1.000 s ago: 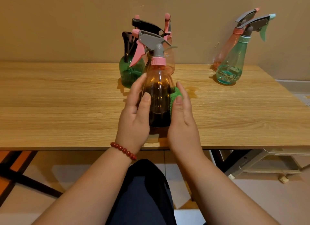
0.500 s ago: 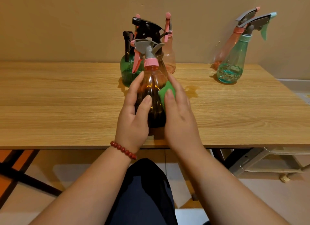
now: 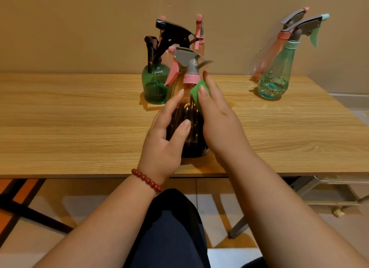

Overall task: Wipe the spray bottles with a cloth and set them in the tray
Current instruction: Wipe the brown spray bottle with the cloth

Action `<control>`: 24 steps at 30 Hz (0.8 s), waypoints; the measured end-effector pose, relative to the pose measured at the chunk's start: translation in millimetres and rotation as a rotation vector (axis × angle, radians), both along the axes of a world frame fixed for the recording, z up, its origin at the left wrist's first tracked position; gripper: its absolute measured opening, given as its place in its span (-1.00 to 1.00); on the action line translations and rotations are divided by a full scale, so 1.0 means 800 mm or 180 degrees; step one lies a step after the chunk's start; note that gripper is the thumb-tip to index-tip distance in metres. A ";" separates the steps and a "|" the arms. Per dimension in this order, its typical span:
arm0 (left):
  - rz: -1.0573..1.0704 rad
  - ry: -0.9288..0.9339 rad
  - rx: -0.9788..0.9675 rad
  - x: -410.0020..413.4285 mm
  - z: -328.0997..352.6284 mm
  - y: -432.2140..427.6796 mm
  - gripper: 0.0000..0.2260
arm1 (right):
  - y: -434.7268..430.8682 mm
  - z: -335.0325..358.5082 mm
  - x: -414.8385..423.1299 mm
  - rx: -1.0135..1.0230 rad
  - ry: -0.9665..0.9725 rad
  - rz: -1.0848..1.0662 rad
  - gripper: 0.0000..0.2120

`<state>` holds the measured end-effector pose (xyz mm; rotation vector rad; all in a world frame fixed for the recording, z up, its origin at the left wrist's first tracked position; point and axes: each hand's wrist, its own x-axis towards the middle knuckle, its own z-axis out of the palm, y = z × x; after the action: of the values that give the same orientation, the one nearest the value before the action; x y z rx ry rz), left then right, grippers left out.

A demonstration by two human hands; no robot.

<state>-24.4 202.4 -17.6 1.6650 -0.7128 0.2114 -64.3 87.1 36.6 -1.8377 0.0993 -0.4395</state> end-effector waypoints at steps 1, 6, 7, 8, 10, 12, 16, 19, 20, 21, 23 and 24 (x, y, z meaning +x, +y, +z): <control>-0.0024 0.0009 0.0031 0.000 0.000 0.000 -0.54 | -0.003 0.005 0.003 0.0058 0.0017 0.0040 -0.58; -0.0045 0.0084 -0.0019 0.000 -0.001 0.002 -0.52 | -0.001 -0.016 -0.011 0.0063 -0.0060 0.0106 -0.54; -0.0041 0.0101 -0.0033 0.000 0.000 0.002 -0.51 | 0.002 -0.024 -0.017 0.0069 -0.0063 0.0114 -0.54; -0.0038 0.0112 -0.0048 0.001 -0.001 0.002 -0.51 | 0.004 -0.029 -0.022 0.0082 -0.0040 0.0112 -0.53; -0.0034 0.0093 -0.0051 0.001 -0.001 0.002 -0.53 | 0.006 -0.032 -0.026 0.0105 0.0006 0.0071 -0.53; -0.0023 0.0092 -0.0028 0.001 -0.001 0.001 -0.54 | 0.003 -0.026 -0.018 0.0089 0.0042 0.0042 -0.53; 0.0006 0.0128 -0.0033 0.001 -0.001 0.000 -0.55 | -0.004 -0.010 0.006 0.0172 0.0095 0.0046 -0.51; 0.0032 0.0130 -0.0073 0.002 0.000 0.001 -0.56 | 0.001 -0.017 0.002 0.0088 -0.0011 0.0054 -0.55; 0.0024 0.0120 -0.0105 0.002 0.001 0.001 -0.56 | 0.005 -0.022 -0.003 0.0034 -0.0062 0.0048 -0.54; 0.0006 0.0118 -0.0150 0.003 0.001 0.001 -0.57 | 0.009 -0.029 -0.008 -0.0007 -0.0092 0.0049 -0.54; -0.0055 0.0159 -0.0254 0.003 0.001 0.001 -0.57 | 0.016 -0.042 -0.021 0.0017 -0.0068 0.0078 -0.53; -0.0077 0.0183 -0.0296 0.003 0.001 0.000 -0.57 | 0.019 -0.047 -0.027 0.0017 -0.0039 0.0090 -0.52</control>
<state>-22.2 202.7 -16.7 1.5670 -0.6698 0.1761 -85.8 102.0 -0.9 -1.8288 0.0661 -0.4302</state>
